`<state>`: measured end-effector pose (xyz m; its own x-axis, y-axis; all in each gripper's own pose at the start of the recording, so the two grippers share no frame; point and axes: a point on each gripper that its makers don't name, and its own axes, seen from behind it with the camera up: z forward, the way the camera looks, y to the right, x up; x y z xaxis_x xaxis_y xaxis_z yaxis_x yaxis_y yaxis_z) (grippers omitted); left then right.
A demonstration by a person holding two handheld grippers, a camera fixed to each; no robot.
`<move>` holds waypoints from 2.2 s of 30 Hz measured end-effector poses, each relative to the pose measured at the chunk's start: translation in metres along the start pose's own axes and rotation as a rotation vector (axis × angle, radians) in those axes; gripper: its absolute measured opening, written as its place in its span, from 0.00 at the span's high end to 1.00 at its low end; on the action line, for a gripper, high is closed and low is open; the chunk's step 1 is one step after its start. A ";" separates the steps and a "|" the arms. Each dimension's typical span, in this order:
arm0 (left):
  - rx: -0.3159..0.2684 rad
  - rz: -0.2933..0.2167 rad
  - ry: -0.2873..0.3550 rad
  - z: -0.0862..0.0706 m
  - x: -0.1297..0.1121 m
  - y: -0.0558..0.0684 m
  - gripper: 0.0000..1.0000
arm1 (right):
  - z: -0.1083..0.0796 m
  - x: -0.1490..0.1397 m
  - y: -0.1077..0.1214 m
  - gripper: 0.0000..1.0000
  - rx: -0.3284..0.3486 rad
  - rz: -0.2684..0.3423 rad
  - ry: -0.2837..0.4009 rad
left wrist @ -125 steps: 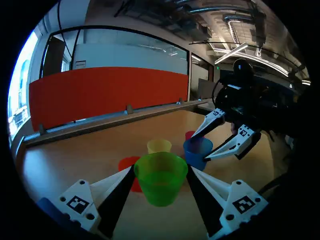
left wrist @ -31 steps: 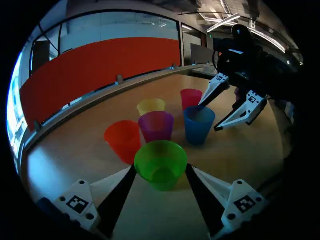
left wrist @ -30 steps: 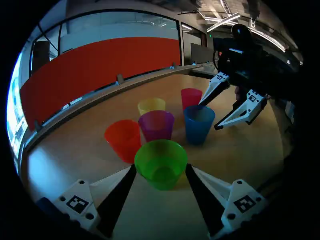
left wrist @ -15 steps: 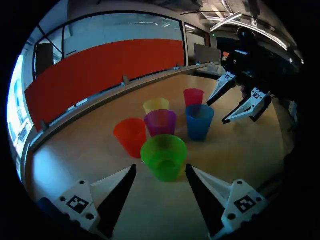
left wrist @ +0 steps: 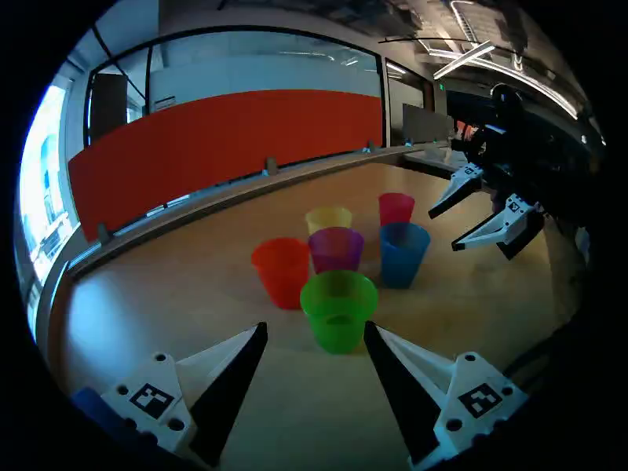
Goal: Pour water
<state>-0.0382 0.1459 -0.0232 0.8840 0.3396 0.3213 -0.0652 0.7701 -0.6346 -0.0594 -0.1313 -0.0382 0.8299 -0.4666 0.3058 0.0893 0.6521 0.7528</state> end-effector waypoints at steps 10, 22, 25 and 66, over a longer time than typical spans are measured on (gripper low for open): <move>0.118 -0.102 0.088 -0.023 0.018 -0.036 0.09 | -0.016 0.013 0.015 0.00 -0.102 0.057 0.052; 0.218 -0.149 0.150 -0.040 0.027 -0.063 0.09 | -0.032 0.025 0.040 0.00 -0.245 0.106 0.111; 0.237 -0.143 0.160 -0.042 0.029 -0.067 0.09 | -0.036 0.029 0.046 0.00 -0.280 0.117 0.133; 0.449 -0.234 0.467 -0.084 0.084 -0.102 0.09 | -0.098 0.061 0.120 0.00 -0.733 0.284 0.444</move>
<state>0.0815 0.0507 0.0099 0.9984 -0.0539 0.0142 0.0556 0.9782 -0.2002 0.0555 -0.0227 0.0135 0.9969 -0.0553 0.0560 0.0509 0.9958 0.0765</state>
